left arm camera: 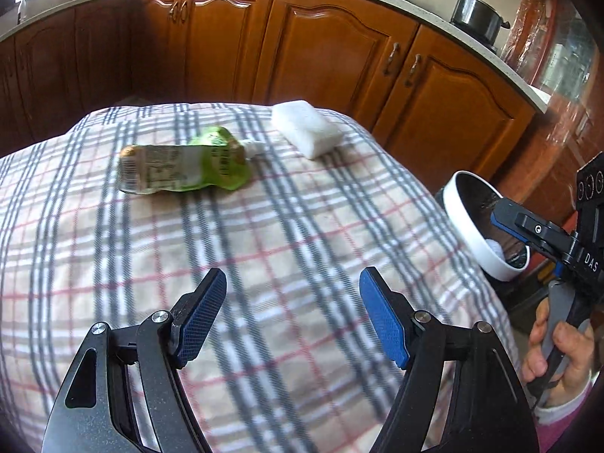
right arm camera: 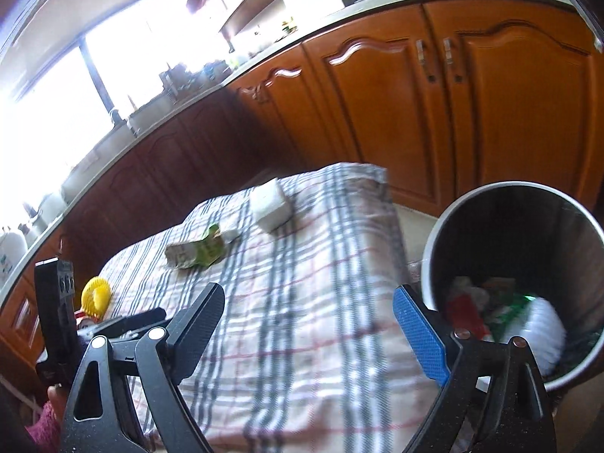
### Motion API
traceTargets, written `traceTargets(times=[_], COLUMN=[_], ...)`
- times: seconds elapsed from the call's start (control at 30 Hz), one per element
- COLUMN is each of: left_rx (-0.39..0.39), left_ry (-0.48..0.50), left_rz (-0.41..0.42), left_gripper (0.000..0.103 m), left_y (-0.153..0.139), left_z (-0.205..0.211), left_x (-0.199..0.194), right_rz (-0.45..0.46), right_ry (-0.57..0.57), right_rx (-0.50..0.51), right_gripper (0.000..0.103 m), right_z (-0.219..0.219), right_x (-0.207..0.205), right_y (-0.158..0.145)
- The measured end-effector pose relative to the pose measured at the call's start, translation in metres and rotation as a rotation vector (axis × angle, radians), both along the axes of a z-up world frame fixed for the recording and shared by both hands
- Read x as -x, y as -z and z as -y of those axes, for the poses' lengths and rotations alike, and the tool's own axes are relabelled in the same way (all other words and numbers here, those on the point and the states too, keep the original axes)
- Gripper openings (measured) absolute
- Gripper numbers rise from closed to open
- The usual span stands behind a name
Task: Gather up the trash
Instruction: 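Grasp the green pouch with the left tool while the right tool grasps the white sponge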
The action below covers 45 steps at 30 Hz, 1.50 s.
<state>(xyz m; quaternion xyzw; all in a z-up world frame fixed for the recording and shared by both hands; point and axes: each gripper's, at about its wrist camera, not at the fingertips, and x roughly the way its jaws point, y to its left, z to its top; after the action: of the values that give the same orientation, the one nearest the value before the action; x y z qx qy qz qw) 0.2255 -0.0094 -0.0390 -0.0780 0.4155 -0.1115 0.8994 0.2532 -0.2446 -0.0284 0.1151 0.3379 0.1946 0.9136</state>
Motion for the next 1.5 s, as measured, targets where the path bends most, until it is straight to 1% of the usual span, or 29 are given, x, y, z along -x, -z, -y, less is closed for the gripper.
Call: traceTargets(times=[0.23, 0.3, 0.37, 0.47, 0.57, 0.63, 0.7, 0.77, 0.87, 0.9, 0.93, 0.97, 1.03, 1.1, 1.13, 1.17, 1.2, 1.23, 1.3, 1.4, 1.5], left_rx=[-0.077, -0.112, -0.159, -0.272, -0.324, -0.355, -0.391, -0.413, -0.436, -0.439, -0.432, -0.424, -0.433, -0.454, -0.462, -0.470, -0.469, -0.464, -0.434, -0.397, -0.334], left_ry=[0.038, 0.052, 0.102, 0.183, 0.261, 0.304, 0.319, 0.343, 0.348, 0.346, 0.350, 0.357, 0.370, 0.394, 0.399, 0.402, 0.405, 0.404, 0.408, 0.403, 0.382], left_rz=[0.029, 0.044, 0.069, 0.111, 0.137, 0.136, 0.140, 0.118, 0.077, 0.065, 0.046, 0.026, -0.013, -0.030, -0.031, -0.032, -0.037, -0.041, -0.049, -0.038, -0.036], left_gripper=[0.074, 0.074, 0.075, 0.075, 0.076, 0.076, 0.076, 0.076, 0.076, 0.074, 0.066, 0.061, 0.044, 0.033, 0.031, 0.028, 0.020, 0.014, 0.005, 0.004, 0.003], left_y=[-0.005, -0.008, -0.012, -0.022, -0.029, -0.029, -0.026, -0.019, -0.007, -0.004, 0.000, 0.003, 0.011, 0.017, 0.019, 0.019, 0.019, 0.017, 0.014, 0.006, 0.000], left_z=[-0.025, -0.032, -0.034, -0.032, -0.031, -0.033, -0.035, -0.037, -0.041, -0.043, -0.045, -0.045, -0.042, -0.036, -0.034, -0.032, -0.031, -0.030, -0.028, -0.024, -0.018], left_x=[-0.016, -0.022, -0.032, -0.047, -0.060, -0.072, -0.081, -0.094, -0.109, -0.114, -0.119, -0.122, -0.127, -0.127, -0.126, -0.125, -0.125, -0.124, -0.119, -0.109, -0.098], right_rz=[-0.013, -0.018, -0.028, -0.042, -0.056, -0.067, -0.077, -0.085, -0.094, -0.095, -0.096, -0.098, -0.106, -0.108, -0.106, -0.106, -0.112, -0.115, -0.092, -0.084, -0.081], right_ry=[-0.057, -0.072, -0.080, -0.097, -0.122, -0.133, -0.144, -0.149, -0.152, -0.151, -0.149, -0.150, -0.154, -0.157, -0.158, -0.158, -0.159, -0.160, -0.150, -0.144, -0.136], right_rx=[0.013, 0.023, 0.032, 0.043, 0.046, 0.053, 0.077, 0.086, 0.099, 0.106, 0.117, 0.128, 0.137, 0.157, 0.175, 0.191, 0.201, 0.205, 0.215, 0.194, 0.150], right_gripper=[0.092, 0.092, 0.092, 0.092, 0.092, 0.092, 0.091, 0.091, 0.091, 0.091, 0.090, 0.090, 0.088, 0.083, 0.081, 0.074, 0.055, 0.049, 0.049, 0.048, 0.048], right_z=[-0.031, -0.039, -0.045, -0.055, -0.069, -0.075, -0.084, -0.087, -0.094, -0.095, -0.098, -0.101, -0.107, -0.114, -0.117, -0.120, -0.122, -0.122, -0.120, -0.112, -0.095], right_x=[-0.023, -0.033, -0.043, -0.059, -0.079, -0.092, -0.107, -0.120, -0.139, -0.144, -0.150, -0.155, -0.162, -0.166, -0.168, -0.168, -0.168, -0.168, -0.158, -0.144, -0.118], right_y=[0.006, 0.008, 0.009, 0.012, 0.016, 0.019, 0.022, 0.025, 0.029, 0.030, 0.031, 0.033, 0.036, 0.038, 0.040, 0.042, 0.044, 0.045, 0.043, 0.039, 0.032])
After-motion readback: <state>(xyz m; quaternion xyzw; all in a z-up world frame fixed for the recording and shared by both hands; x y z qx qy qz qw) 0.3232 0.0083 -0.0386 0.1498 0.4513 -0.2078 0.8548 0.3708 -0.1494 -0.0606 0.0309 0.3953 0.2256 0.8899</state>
